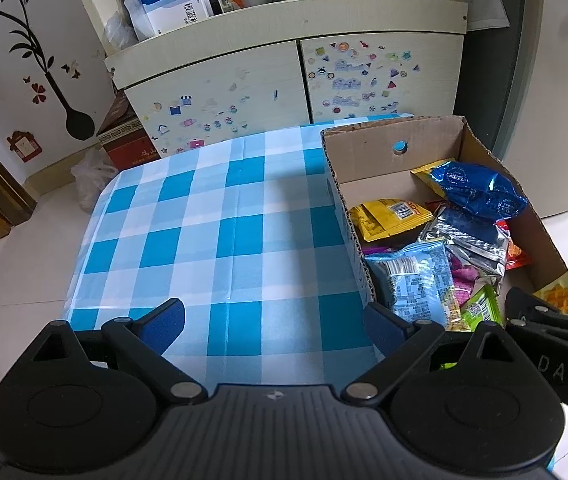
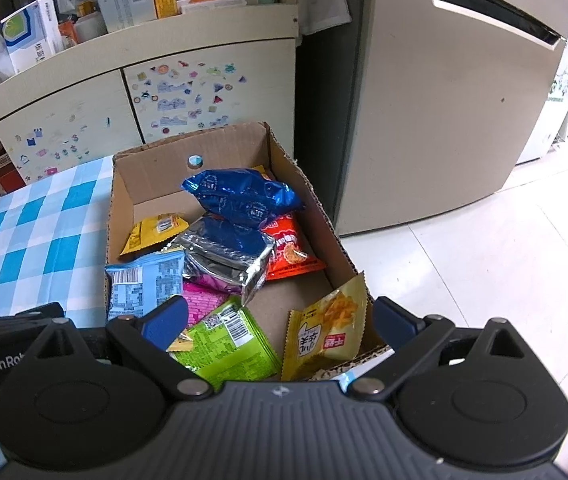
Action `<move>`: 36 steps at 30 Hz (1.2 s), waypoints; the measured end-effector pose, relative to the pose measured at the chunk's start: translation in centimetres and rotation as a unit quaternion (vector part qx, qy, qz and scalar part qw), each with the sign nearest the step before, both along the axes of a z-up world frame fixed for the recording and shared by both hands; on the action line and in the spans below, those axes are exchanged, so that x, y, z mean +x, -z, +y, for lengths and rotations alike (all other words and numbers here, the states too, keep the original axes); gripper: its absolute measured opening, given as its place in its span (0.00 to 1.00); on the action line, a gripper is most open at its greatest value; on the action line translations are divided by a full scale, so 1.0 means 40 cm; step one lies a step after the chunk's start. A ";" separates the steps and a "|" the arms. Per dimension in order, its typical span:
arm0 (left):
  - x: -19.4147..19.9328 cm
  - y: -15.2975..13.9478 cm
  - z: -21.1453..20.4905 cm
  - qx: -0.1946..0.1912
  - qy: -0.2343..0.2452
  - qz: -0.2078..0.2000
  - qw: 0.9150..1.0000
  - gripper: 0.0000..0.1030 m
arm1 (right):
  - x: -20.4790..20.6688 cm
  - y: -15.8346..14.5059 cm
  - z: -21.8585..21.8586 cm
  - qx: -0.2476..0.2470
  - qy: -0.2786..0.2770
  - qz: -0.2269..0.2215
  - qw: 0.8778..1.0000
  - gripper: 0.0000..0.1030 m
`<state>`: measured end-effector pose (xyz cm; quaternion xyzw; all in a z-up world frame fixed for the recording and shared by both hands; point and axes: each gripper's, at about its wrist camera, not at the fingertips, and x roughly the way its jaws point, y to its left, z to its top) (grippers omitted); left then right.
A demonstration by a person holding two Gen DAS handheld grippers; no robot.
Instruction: Organize snacks
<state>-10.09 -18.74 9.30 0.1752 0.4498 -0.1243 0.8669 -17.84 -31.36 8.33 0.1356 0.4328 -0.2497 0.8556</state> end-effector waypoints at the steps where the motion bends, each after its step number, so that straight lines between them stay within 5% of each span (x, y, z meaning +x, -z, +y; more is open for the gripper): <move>1: 0.000 0.000 0.002 0.000 0.000 0.000 1.000 0.95 | 0.002 0.001 0.002 -0.001 -0.002 0.000 1.000 0.96; 23: 0.007 -0.013 0.162 -0.014 -0.036 -0.008 0.999 0.95 | 0.047 0.010 0.105 -0.006 -0.115 -0.034 0.993 0.96; 30: 0.010 -0.028 0.272 -0.030 -0.053 -0.014 0.998 0.95 | 0.060 0.007 0.159 0.007 -0.181 -0.054 0.982 0.96; 36: 0.029 -0.037 0.380 -0.042 -0.080 -0.019 0.996 0.95 | 0.062 0.010 0.236 0.022 -0.265 -0.073 0.961 0.96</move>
